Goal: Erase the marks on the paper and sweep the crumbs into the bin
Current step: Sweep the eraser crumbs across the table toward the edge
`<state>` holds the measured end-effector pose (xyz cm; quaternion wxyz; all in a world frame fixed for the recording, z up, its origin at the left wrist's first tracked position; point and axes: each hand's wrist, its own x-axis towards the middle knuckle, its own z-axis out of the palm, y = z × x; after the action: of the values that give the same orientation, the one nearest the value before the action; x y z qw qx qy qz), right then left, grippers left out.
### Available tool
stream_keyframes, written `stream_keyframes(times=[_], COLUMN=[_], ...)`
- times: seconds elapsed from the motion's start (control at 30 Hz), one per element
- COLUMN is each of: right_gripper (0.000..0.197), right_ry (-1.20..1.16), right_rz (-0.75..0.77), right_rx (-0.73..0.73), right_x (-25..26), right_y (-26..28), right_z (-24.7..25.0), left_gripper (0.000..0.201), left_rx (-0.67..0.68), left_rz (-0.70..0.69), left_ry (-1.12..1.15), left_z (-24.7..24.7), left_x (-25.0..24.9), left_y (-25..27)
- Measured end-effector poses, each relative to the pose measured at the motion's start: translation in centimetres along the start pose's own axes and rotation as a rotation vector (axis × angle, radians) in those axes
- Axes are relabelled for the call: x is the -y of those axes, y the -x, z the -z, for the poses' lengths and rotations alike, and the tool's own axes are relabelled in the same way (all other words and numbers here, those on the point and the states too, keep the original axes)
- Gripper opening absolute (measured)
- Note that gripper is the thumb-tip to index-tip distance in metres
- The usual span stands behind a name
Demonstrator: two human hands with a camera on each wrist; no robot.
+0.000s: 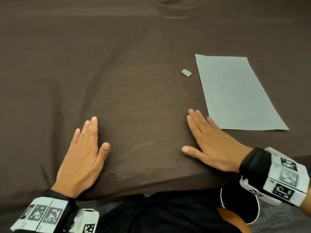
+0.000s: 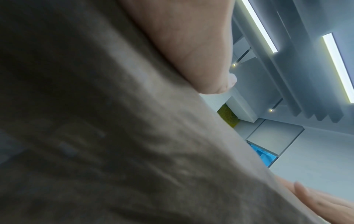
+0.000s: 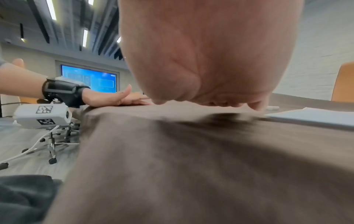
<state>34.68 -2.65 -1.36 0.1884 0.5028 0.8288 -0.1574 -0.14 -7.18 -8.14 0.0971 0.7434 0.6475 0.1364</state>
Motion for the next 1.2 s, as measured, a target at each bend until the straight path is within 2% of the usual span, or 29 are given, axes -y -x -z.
stream_keyframes(times=[0.17, 0.27, 0.37, 0.43, 0.5, 0.57, 0.63, 0.83, 0.9, 1.0, 1.1, 1.13, 1.2], right_gripper=[0.095, 0.094, 0.090, 0.086, 0.086, 0.091, 0.095, 0.091, 0.087, 0.086, 0.092, 0.095, 0.097], right_ry=[-0.006, 0.074, -0.002, -0.047, -0.049, -0.023, 0.029, 0.120, 0.056, -0.004, 0.016, 0.039, 0.090], right_rz=[0.105, 0.279, 0.361, 0.330, 0.218, 0.102, 0.094, 0.485, 0.528, 0.345, 0.121, 0.111, 0.189], right_rx=[0.031, 0.065, 0.145, 0.065, -0.006, 0.012, 0.043, 0.077, 0.059, -0.039, -0.006, 0.010, 0.006], right_x=[1.4, 2.8, 2.9, 2.0, 0.7, -0.4, -0.6, 3.2, 2.8, 0.7, -1.0, -1.0, -0.1], right_y=[-2.1, -0.5, 1.6, 1.3, -0.5, -2.6, -4.0, -0.5, 0.2, -1.0, -3.7, -4.4, -4.6], right_z=[1.0, 0.5, 1.2, 2.2, 3.0, 3.4, 3.1, 0.4, 0.5, 1.5, 2.7, 2.8, 2.3], left_gripper=[0.081, 0.082, 0.082, 0.082, 0.081, 0.081, 0.081, 0.079, 0.078, 0.076, 0.075, 0.075, 0.076], left_rx=[-0.011, -0.012, -0.002, -0.002, -0.001, 0.003, 0.005, 0.004, 0.008, 0.015, 0.016, 0.014, 0.013], left_rz=[0.000, 0.001, -0.001, -0.002, -0.001, -0.004, -0.002, 0.001, -0.003, -0.005, -0.005, -0.005, -0.003], left_ry=[0.009, 0.006, 0.005, 0.006, 0.008, 0.004, -0.003, -0.006, -0.007, -0.012, -0.020, -0.021, -0.019], left_z=[0.1, 0.1, 0.0, 0.0, 0.0, 0.1, 0.1, 0.0, 0.0, 0.0, 0.0, 0.0, 0.0], left_x=[-0.1, 0.0, 0.1, 0.0, 0.0, 0.0, 0.1, 0.1, 0.1, 0.2, 0.2, 0.1, 0.1], left_y=[0.0, 0.1, 0.0, 0.0, 0.0, 0.0, 0.1, 0.1, 0.0, 0.0, 0.0, 0.0, 0.0])
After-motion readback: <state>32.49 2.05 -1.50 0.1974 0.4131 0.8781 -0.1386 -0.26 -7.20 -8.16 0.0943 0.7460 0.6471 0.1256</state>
